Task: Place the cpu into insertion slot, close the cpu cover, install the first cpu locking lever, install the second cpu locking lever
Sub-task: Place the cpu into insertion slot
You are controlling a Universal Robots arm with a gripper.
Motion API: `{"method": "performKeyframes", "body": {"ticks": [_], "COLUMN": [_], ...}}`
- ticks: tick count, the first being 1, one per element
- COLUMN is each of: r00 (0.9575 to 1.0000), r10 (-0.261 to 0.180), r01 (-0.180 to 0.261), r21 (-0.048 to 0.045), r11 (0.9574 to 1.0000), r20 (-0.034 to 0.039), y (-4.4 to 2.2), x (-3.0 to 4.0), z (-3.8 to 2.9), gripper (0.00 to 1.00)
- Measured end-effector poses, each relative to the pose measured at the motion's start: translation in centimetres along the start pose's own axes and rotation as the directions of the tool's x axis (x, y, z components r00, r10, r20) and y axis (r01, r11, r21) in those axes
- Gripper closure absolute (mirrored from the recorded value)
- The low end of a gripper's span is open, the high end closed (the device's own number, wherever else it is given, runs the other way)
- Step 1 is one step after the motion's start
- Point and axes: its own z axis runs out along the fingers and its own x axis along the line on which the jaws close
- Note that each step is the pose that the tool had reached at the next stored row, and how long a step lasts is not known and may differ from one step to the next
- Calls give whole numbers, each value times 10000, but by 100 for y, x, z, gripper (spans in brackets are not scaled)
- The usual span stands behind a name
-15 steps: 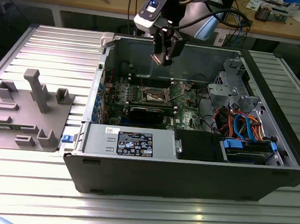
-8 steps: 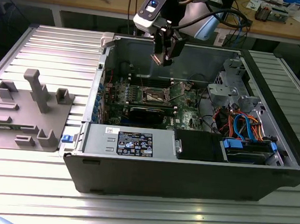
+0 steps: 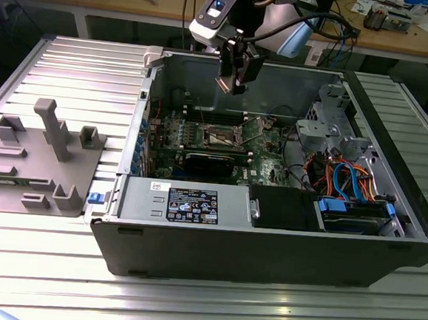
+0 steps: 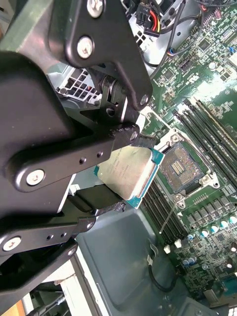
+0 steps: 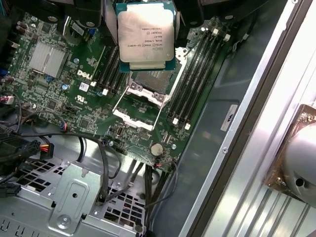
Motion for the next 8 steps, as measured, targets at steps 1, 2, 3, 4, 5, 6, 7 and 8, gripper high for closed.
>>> {"method": "performKeyframes", "body": {"ticks": [1, 2, 3, 4, 5, 6, 7, 8], "r00": [10000, 10000, 10000, 9999, 9999, 9999, 9999, 9998], "r10": [25, 41, 71, 102, 131, 151, 169, 210], "r01": [-25, -41, -71, -102, -131, -151, -169, -210], "r21": [0, -1, -1, -2, -3, -3, -3, -4], "r11": [10000, 10000, 10000, 9999, 9999, 9999, 9999, 9998], "r20": [3, 4, 6, 9, 11, 13, 15, 18], "y": [0, 0, 0, 0, 0, 0, 0, 0], "x": [0, 0, 0, 0, 0, 0, 0, 0], "z": [0, 0, 1, 1, 2, 2, 2, 3], "gripper": [45, 45, 45, 45, 45, 45, 45, 45]}}
